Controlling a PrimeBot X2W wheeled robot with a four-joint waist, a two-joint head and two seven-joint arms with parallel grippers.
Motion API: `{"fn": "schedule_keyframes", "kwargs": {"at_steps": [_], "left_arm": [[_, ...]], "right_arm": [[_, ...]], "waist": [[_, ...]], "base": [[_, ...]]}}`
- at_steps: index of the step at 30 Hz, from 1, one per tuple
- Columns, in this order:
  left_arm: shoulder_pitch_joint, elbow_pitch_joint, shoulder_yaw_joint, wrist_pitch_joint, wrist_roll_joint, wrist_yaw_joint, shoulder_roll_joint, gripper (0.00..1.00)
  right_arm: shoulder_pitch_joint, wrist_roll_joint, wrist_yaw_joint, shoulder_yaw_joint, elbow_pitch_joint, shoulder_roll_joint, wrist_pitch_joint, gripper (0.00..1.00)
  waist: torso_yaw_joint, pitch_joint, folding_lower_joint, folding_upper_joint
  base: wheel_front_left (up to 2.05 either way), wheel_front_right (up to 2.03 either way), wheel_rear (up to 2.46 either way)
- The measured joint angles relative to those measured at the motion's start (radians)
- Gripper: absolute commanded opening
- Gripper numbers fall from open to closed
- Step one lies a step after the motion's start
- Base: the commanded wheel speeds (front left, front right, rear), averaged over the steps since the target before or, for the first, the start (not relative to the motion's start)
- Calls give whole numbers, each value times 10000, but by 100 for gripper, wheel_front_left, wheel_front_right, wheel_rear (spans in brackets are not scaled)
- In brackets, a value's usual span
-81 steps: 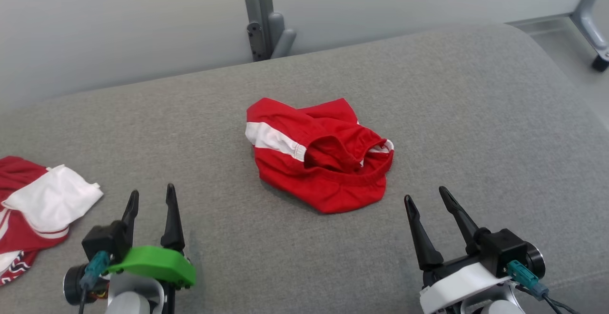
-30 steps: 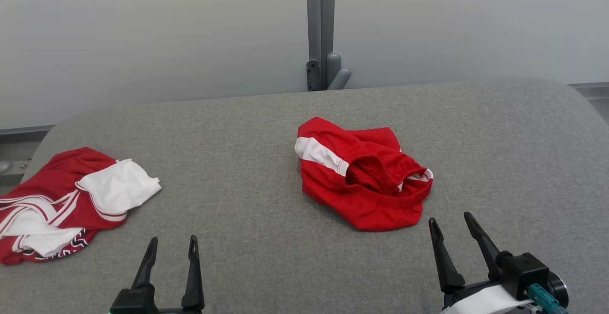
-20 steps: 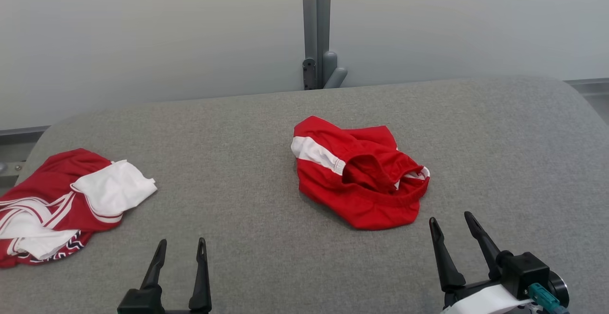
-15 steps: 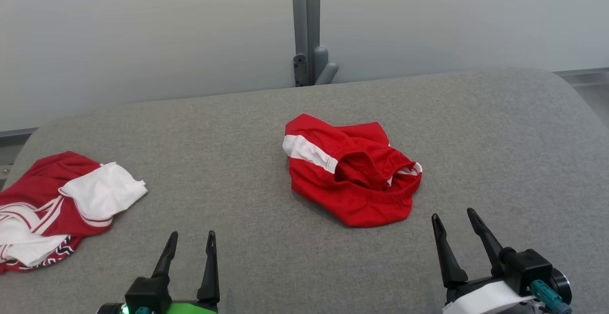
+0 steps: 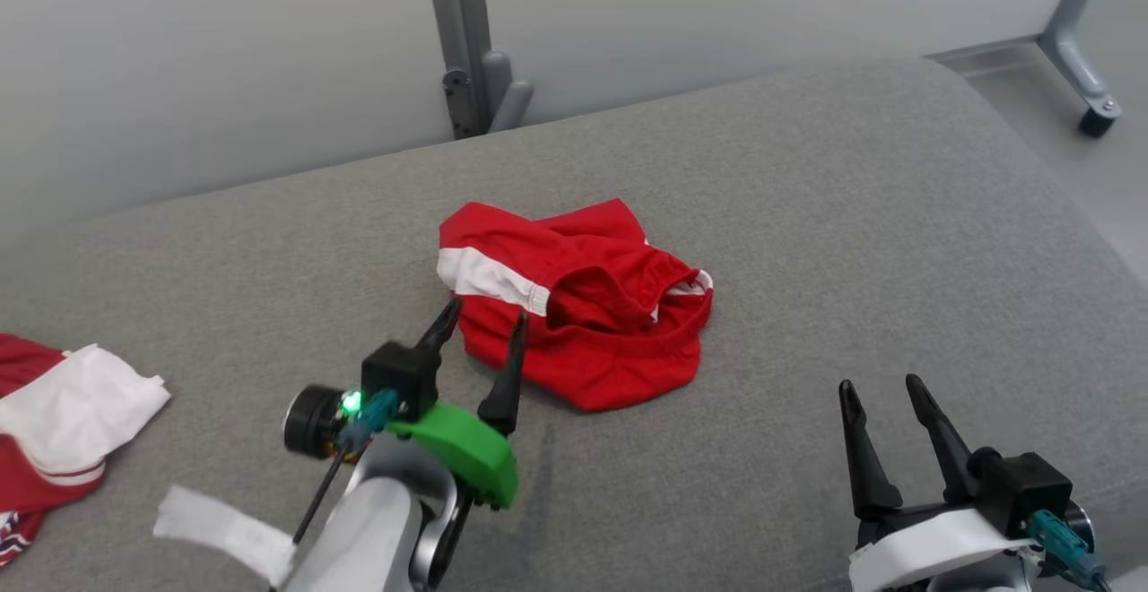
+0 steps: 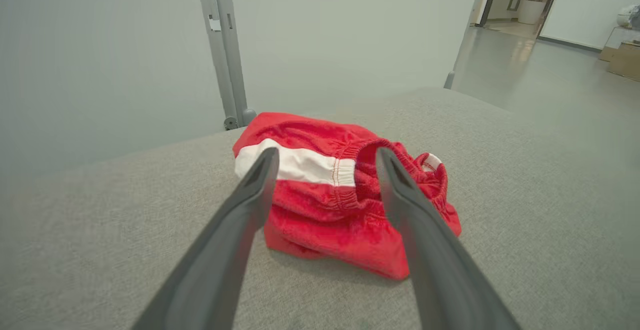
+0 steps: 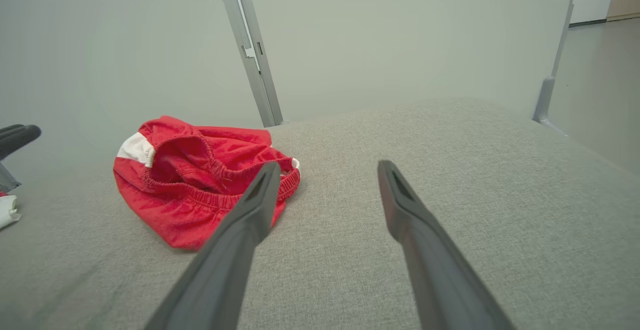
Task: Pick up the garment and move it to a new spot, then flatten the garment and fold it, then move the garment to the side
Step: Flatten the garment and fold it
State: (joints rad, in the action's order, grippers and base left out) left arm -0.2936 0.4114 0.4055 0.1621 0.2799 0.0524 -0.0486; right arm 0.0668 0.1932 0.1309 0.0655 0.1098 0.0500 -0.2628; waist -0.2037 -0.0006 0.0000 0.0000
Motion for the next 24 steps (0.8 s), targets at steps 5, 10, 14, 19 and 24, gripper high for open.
{"fn": "schedule_keyframes", "kwargs": {"at_steps": [5,10,14,19,24], "left_arm": [[-1355,-270,963,-1501,568,-48,4,100],[-2352,-798,2017,-2502,1043,-186,15,100],[-2734,-546,2608,-3404,1151,-412,23,100],[-3015,224,3001,-3946,1555,-585,27,100],[-3580,1475,3129,-4201,1172,-825,-182,100]], "right_arm": [[-227,146,0,63,-59,-8,0,100],[-379,359,0,257,-127,0,0,100],[-533,614,0,372,-244,6,0,100],[-572,863,0,445,-374,8,0,100],[-709,1110,0,548,-527,8,0,100]], "waist": [[-593,312,0,0],[-1227,634,0,0],[-1776,931,0,0],[-2318,1464,0,0],[-2727,2097,0,0]], "base": [[0,0,0],[0,0,0],[0,0,0],[0,0,0],[0,0,0]]}}
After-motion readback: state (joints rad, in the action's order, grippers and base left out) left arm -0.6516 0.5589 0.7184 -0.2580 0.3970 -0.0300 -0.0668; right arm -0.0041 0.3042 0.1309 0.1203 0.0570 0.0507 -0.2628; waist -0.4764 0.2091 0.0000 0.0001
